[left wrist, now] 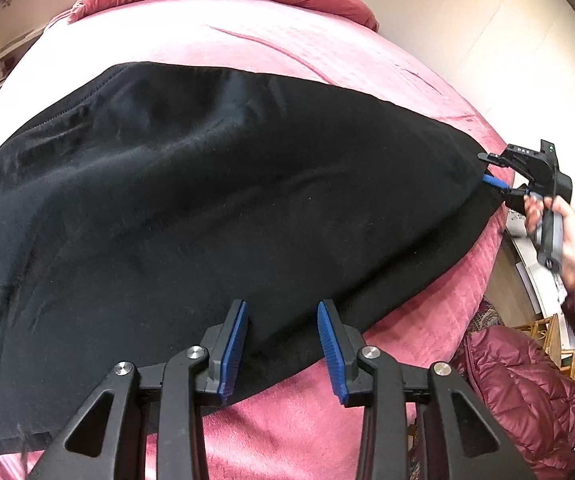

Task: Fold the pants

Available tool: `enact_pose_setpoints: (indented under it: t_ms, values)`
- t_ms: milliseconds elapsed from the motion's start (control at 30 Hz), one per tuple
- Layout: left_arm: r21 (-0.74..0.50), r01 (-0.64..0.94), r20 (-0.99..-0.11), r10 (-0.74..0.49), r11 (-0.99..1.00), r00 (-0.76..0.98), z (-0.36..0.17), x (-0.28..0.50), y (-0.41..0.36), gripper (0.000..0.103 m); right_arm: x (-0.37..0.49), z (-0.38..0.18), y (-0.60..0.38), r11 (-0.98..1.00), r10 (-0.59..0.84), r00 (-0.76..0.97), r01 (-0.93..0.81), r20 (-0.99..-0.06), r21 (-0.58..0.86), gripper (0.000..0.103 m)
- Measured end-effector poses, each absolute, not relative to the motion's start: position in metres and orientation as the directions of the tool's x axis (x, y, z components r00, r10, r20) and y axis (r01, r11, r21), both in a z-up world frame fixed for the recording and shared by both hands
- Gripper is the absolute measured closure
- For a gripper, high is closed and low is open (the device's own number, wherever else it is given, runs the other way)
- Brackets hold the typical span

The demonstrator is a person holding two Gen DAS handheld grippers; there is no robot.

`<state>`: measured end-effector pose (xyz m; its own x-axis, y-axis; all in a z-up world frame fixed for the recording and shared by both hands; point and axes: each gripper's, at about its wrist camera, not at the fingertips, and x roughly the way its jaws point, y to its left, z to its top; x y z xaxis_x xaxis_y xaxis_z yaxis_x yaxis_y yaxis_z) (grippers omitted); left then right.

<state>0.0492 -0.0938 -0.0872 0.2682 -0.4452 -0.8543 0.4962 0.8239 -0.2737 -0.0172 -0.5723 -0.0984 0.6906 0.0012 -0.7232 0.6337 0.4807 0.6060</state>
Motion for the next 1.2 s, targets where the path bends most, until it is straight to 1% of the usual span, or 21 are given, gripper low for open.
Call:
enact_pose_setpoints:
  t_ms: [100, 133, 167, 200, 233, 333, 400, 500, 533, 633, 700, 767, 933, 967, 1000, 1067, 1100, 1133, 1167, 1200]
  values:
    - [-0.262, 0.5, -0.859, -0.436, 0.826, 0.27, -0.087, 0.049, -0.098, 0.066, -0.016, -0.097, -0.599, 0.458, -0.039, 0.665, 0.675, -0.745, 0.579, 0.063]
    - [-0.259, 0.501, -0.859, -0.434, 0.826, 0.271, -0.087, 0.049, -0.1, 0.066, -0.014, -0.096, -0.606, 0.457, -0.049, 0.661, 0.681, -0.749, 0.572, 0.067]
    - [-0.256, 0.504, -0.86, -0.432, 0.825, 0.271, -0.086, 0.049, -0.101, 0.066, -0.013, -0.093, -0.612, 0.467, -0.053, 0.659, 0.68, -0.75, 0.565, 0.073]
    - [-0.254, 0.507, -0.86, -0.432, 0.824, 0.271, -0.086, 0.049, -0.102, 0.066, -0.012, -0.087, -0.615, 0.483, -0.061, 0.655, 0.68, -0.753, 0.552, 0.091]
    - [-0.254, 0.507, -0.861, -0.431, 0.824, 0.27, -0.086, 0.049, -0.103, 0.066, -0.01, -0.078, -0.613, 0.516, -0.075, 0.654, 0.671, -0.753, 0.532, 0.095]
    - [-0.268, 0.502, -0.857, -0.442, 0.822, 0.265, -0.085, 0.049, -0.1, 0.066, -0.01, -0.049, -0.603, 0.577, -0.074, 0.7, 0.611, -0.71, 0.542, 0.095]
    - [-0.283, 0.497, -0.852, -0.453, 0.82, 0.263, -0.084, 0.049, -0.097, 0.066, -0.03, -0.029, -0.603, 0.598, -0.08, 0.734, 0.576, -0.674, 0.557, 0.095]
    - [-0.302, 0.495, -0.842, -0.472, 0.815, 0.262, -0.079, 0.048, -0.088, 0.066, -0.043, -0.02, -0.611, 0.599, -0.087, 0.74, 0.574, -0.667, 0.559, 0.096]
    - [-0.301, 0.493, -0.841, -0.471, 0.816, 0.265, -0.078, 0.047, -0.086, 0.066, -0.043, -0.025, -0.609, 0.598, -0.095, 0.725, 0.589, -0.682, 0.544, 0.096]
    - [-0.304, 0.481, -0.841, -0.468, 0.823, 0.27, -0.076, 0.045, -0.078, 0.066, -0.057, -0.058, -0.622, 0.522, -0.067, 0.633, 0.681, -0.772, 0.513, 0.096]
    - [-0.311, 0.466, -0.839, -0.47, 0.828, 0.276, -0.075, 0.044, -0.071, 0.066, -0.063, -0.08, -0.623, 0.486, -0.05, 0.588, 0.72, -0.807, 0.495, 0.096]
    - [-0.316, 0.451, -0.836, -0.47, 0.835, 0.284, -0.073, 0.043, -0.064, 0.066, -0.069, -0.092, -0.619, 0.475, -0.049, 0.576, 0.732, -0.816, 0.488, 0.095]
    - [-0.315, 0.416, -0.828, -0.461, 0.853, 0.319, -0.067, 0.041, -0.04, 0.066, -0.077, -0.093, -0.616, 0.461, -0.06, 0.569, 0.744, -0.82, 0.483, 0.095]
    - [-0.314, 0.405, -0.827, -0.457, 0.859, 0.326, -0.067, 0.04, -0.035, 0.066, -0.078, -0.09, -0.615, 0.461, -0.057, 0.573, 0.741, -0.817, 0.488, 0.093]
    - [-0.312, 0.4, -0.828, -0.453, 0.862, 0.331, -0.065, 0.041, -0.03, 0.066, -0.079, -0.087, -0.614, 0.466, -0.063, 0.568, 0.744, -0.821, 0.479, 0.089]
    - [-0.282, 0.396, -0.833, -0.428, 0.874, 0.351, -0.064, 0.038, -0.025, 0.066, -0.076, -0.077, -0.606, 0.489, -0.071, 0.559, 0.742, -0.826, 0.459, 0.086]
    - [-0.263, 0.403, -0.834, -0.417, 0.877, 0.362, -0.064, 0.037, -0.023, 0.066, -0.073, -0.077, -0.6, 0.498, -0.065, 0.562, 0.735, -0.825, 0.461, 0.081]
    - [-0.244, 0.413, -0.835, -0.407, 0.877, 0.371, -0.064, 0.035, -0.023, 0.065, -0.074, -0.074, -0.589, 0.508, -0.049, 0.575, 0.719, -0.817, 0.475, 0.08]
    - [-0.224, 0.425, -0.838, -0.396, 0.877, 0.376, -0.065, 0.033, -0.023, 0.058, -0.076, -0.069, -0.578, 0.521, -0.016, 0.598, 0.689, -0.801, 0.504, 0.079]
    - [-0.212, 0.435, -0.839, -0.391, 0.875, 0.378, -0.066, 0.031, -0.024, 0.048, -0.075, -0.068, -0.562, 0.538, 0.027, 0.616, 0.655, -0.787, 0.531, 0.076]
